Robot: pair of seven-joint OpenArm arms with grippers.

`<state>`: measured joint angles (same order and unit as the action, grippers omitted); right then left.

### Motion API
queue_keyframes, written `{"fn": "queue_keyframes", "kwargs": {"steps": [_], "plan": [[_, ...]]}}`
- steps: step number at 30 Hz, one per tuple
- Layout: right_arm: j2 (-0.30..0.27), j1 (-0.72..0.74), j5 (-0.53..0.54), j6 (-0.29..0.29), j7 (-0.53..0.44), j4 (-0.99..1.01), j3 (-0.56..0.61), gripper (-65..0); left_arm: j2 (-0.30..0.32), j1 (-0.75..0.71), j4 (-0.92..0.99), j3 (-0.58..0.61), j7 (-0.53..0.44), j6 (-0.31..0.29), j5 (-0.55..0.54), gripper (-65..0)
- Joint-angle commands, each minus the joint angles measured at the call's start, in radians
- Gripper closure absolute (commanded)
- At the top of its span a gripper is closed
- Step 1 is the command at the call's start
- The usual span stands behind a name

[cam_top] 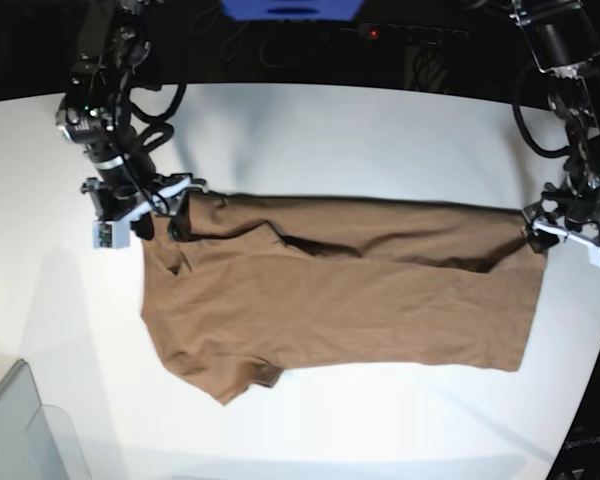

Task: Layout the t-shirt on the table in an organized manner, then fold the t-shirt properly
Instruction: 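Adjust the left gripper's grip on the shirt edge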

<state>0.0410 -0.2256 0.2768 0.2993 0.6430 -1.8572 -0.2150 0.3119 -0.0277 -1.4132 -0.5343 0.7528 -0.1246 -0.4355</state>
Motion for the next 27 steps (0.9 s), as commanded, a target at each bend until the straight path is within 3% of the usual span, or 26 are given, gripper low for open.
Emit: {"fn": "queue_keyframes", "kwargs": {"steps": [1, 9, 27], "plan": [[-0.005, 0.007, 0.014, 0.007, -0.025, -0.020, -0.001, -34.0, 0.016, 0.012, -0.001, -0.002, -0.014, 0.000, 0.002, -43.6], [-0.005, 0.007, 0.014, 0.007, -0.025, -0.020, 0.001, -34.0, 0.017, 0.062, 0.154, 0.006, -0.020, -0.002, 0.002, -43.6], [-0.005, 0.001, 0.014, 0.007, -0.021, -0.020, 0.001, -34.0, 0.016, 0.194, 0.173, -0.004, -0.025, 0.003, 0.051, -43.7]]}}
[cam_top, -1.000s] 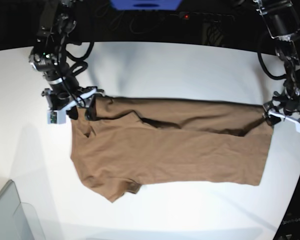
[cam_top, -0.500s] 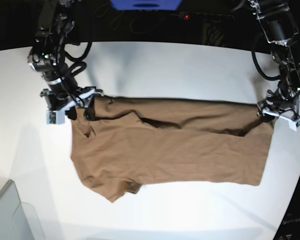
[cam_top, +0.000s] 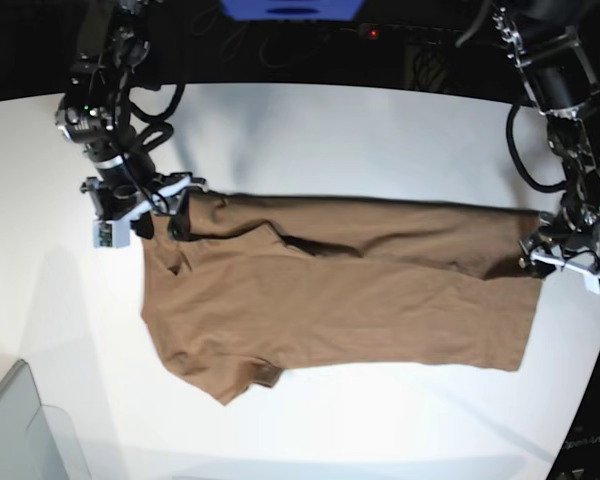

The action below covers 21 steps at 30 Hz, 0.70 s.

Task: Layout the t-shirt on the table in an organized manner, then fold the t-shirt properly
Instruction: 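Adjust the left gripper's grip on the shirt edge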

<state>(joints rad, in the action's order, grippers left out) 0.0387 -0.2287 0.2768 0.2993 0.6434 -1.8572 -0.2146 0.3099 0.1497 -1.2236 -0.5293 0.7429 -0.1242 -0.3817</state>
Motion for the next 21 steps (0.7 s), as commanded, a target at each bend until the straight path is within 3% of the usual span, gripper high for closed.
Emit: {"fn": "queue_keyframes", "kwargs": {"steps": [1, 13, 21], "plan": [[-0.003, -0.002, 0.014, 0.007, -0.023, -0.020, 0.001, -34.0, 0.018, 0.014, -0.017, -0.008, -0.015, 0.002, -0.003, -43.7], [-0.004, -0.011, 0.014, 0.007, -0.023, -0.020, -0.001, -33.8, 0.028, -0.045, -0.014, -0.010, -0.015, 0.001, 0.002, -43.7], [-0.004, -0.022, 0.014, 0.007, -0.023, -0.020, -0.001, -34.0, 0.028, -0.035, 0.104, -0.004, -0.016, -0.001, 0.000, -43.3]]}}
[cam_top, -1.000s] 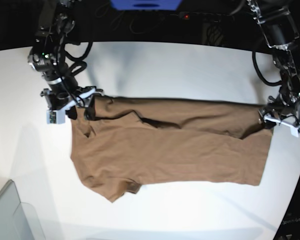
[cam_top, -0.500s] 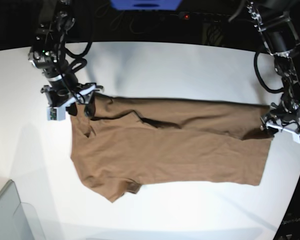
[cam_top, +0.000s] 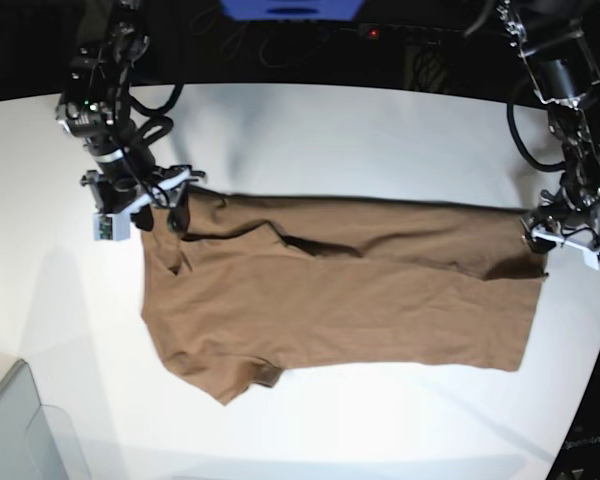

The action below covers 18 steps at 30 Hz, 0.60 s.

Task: Layout the t-shirt on the table in an organized manner, then fold the t-shirt properly
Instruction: 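Adjust the left gripper's grip on the shirt edge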

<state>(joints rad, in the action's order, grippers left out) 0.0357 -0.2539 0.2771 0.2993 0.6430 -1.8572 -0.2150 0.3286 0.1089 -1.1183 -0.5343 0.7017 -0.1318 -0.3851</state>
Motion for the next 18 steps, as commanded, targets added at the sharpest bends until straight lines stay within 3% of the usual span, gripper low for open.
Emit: {"fn": "queue_keyframes", "kwargs": {"steps": [1, 3, 10, 18], "plan": [[-0.001, -0.003, 0.014, 0.007, -0.025, -0.022, -0.001, -34.0, 0.010, 0.005, -0.001, 0.004, 0.025, 0.007, 0.004, -43.2], [-0.001, -0.006, 0.014, 0.007, -0.025, -0.022, -0.001, -34.0, 0.010, 0.005, 0.005, 0.004, 0.025, 0.007, 0.004, -38.6], [-0.046, -0.012, 0.014, 0.007, -0.025, 0.008, -0.007, -34.0, 0.002, 0.004, 0.005, -0.002, 0.025, 0.007, 0.004, 0.0], [-0.072, 0.035, 0.014, 0.007, -0.027, 0.121, -0.033, -34.0, 0.002, -0.001, 0.005, -0.004, 0.026, 0.007, 0.004, -0.1]]}}
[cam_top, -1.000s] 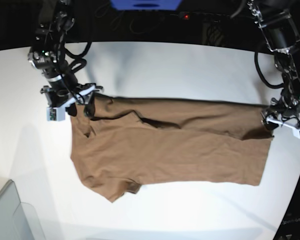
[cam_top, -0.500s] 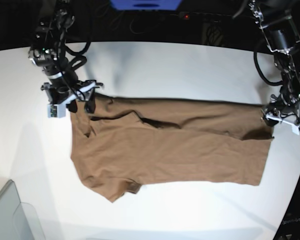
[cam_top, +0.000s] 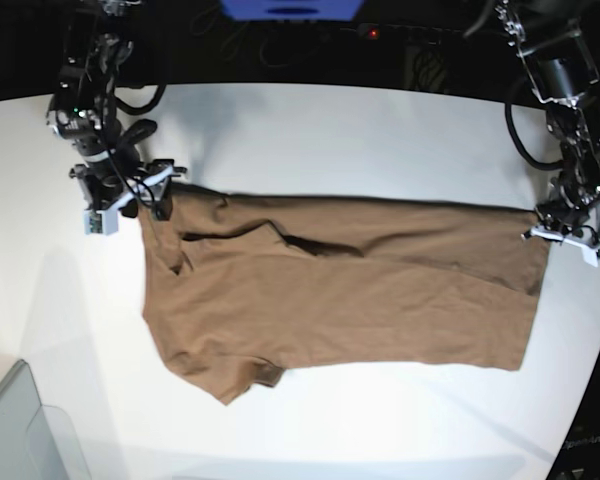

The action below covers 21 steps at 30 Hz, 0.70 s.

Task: Layout the t-shirt on the table in an organized manner, then fold the t-shirt properly
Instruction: 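Adjust the left gripper's grip on the shirt edge, then pull the held shirt edge away from the hem with both grippers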

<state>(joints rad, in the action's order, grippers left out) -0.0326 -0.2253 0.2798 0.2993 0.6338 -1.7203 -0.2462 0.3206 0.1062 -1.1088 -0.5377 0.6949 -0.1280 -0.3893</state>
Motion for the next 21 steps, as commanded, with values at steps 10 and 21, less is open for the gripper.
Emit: {"fn": "queue_keyframes", "kwargs": {"steps": [10, 21], "plan": [[-0.030, 0.045, 0.011, 0.007, -0.018, 0.111, 0.000, -29.4, 0.010, -0.021, -0.009, 0.000, 0.033, 0.003, 0.008, -0.1], [-0.086, -0.003, 0.011, 0.007, -0.015, 0.177, -0.002, 0.0, 0.016, -0.078, -0.027, -0.002, 0.033, 0.003, -0.001, -0.1]]}}
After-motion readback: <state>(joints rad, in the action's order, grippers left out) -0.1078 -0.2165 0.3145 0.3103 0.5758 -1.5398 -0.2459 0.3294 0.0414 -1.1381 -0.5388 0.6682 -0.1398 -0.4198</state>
